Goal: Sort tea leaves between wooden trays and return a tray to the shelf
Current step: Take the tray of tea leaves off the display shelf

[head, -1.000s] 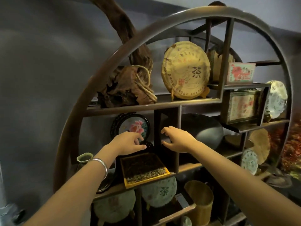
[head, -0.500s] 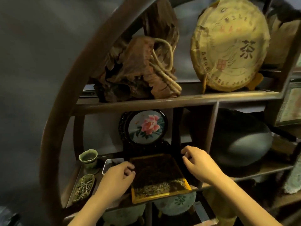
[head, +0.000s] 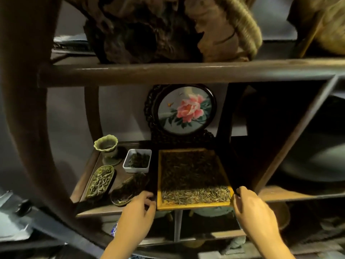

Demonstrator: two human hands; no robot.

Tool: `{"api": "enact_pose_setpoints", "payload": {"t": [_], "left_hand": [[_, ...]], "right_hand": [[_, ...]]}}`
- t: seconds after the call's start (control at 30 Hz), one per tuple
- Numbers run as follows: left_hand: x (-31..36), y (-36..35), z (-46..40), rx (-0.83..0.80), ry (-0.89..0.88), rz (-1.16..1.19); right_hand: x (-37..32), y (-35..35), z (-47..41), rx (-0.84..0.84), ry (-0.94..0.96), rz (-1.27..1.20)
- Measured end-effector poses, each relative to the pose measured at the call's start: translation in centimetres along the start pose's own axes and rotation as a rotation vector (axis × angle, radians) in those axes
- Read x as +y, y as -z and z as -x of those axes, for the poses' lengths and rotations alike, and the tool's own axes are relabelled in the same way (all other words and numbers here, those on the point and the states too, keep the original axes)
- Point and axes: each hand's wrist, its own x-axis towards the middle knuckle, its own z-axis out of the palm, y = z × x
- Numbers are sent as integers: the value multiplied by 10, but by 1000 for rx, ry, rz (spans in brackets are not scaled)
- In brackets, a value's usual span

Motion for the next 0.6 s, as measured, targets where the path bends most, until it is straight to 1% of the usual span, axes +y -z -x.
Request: {"api": "enact_pose_setpoints", "payload": {"t": [0.07, 0.27, 0.43, 0.6], "left_hand": [[3, -4, 1, -3, 13, 18], [11, -18, 2, 30, 63, 107], [14, -21, 8, 71, 77, 165], [7, -24, 26, 91, 131, 207]], "right_hand": [[3, -9, -2, -5, -6, -68], [18, -17, -12, -17, -16, -406], [26, -16, -6, -45, 47, -478], [32, -16, 14, -59, 27, -533]]}}
